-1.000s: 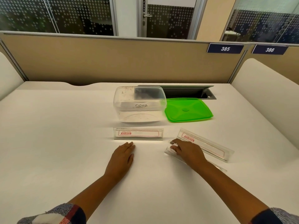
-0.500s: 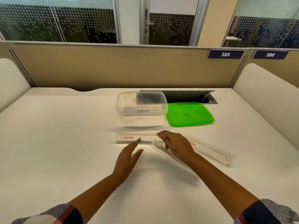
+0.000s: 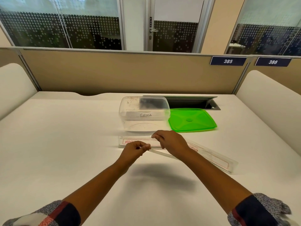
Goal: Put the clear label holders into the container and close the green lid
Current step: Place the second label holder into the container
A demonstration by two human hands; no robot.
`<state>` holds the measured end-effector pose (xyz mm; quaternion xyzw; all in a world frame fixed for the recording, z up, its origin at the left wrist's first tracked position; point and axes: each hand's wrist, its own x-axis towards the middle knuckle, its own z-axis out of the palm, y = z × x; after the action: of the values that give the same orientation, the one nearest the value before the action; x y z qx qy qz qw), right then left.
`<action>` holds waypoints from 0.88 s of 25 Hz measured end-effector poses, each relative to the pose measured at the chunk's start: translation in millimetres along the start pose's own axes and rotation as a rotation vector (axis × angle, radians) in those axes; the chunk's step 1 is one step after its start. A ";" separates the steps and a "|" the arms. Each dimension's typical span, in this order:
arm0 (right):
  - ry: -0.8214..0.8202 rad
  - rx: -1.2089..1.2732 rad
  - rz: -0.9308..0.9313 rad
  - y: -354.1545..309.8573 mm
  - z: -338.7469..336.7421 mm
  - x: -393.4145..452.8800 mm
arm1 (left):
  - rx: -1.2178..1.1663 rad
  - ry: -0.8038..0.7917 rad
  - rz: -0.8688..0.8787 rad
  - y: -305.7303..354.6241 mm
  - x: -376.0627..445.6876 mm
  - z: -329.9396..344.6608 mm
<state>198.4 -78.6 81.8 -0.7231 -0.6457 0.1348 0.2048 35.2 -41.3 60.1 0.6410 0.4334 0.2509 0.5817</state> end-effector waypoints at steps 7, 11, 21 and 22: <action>-0.020 0.190 -0.031 -2.9 -2.9 4.7 | -0.120 0.087 0.000 1.8 0.7 0.1; 0.006 0.250 0.028 14.4 -10.3 6.1 | -0.230 0.186 0.011 0.2 12.2 -17.9; 0.087 0.599 0.259 44.3 -38.0 13.3 | -0.382 0.352 0.009 16.8 40.8 -55.3; 0.100 0.649 0.291 45.1 -39.5 14.9 | -0.370 0.366 0.012 20.3 44.8 -56.6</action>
<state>258.1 -72.4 96.4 -0.7106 -0.4487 0.3249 0.4337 16.2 27.7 82.7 0.4701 0.4744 0.4411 0.5996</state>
